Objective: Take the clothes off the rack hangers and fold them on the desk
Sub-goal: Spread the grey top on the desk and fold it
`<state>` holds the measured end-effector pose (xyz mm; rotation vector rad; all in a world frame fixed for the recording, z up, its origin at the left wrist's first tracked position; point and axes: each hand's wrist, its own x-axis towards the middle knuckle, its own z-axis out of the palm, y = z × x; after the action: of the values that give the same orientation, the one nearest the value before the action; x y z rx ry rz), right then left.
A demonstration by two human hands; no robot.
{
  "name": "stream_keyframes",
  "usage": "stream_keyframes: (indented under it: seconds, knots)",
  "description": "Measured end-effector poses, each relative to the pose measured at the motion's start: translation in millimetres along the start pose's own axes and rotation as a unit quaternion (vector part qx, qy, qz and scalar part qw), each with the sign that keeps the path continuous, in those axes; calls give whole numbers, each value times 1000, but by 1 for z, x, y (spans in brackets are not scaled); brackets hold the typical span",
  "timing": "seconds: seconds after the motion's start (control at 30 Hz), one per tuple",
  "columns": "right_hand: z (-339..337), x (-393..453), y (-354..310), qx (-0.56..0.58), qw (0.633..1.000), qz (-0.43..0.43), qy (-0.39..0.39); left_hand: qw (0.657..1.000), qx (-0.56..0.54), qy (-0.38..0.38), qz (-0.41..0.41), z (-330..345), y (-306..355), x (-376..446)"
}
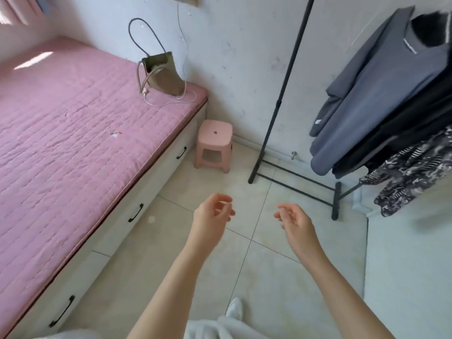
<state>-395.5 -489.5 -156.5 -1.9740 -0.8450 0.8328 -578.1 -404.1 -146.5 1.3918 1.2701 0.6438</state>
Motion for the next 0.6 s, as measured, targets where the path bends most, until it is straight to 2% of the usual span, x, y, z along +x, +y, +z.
stream_keyframes:
  seconds: [0.3,0.6]
  knots:
    - [-129,101,9,10,998,-1,65,996,31,-78,22,139,75,56]
    - [-234,221,-33,18,989,-4,148,978,96,-158,96,244,162,151]
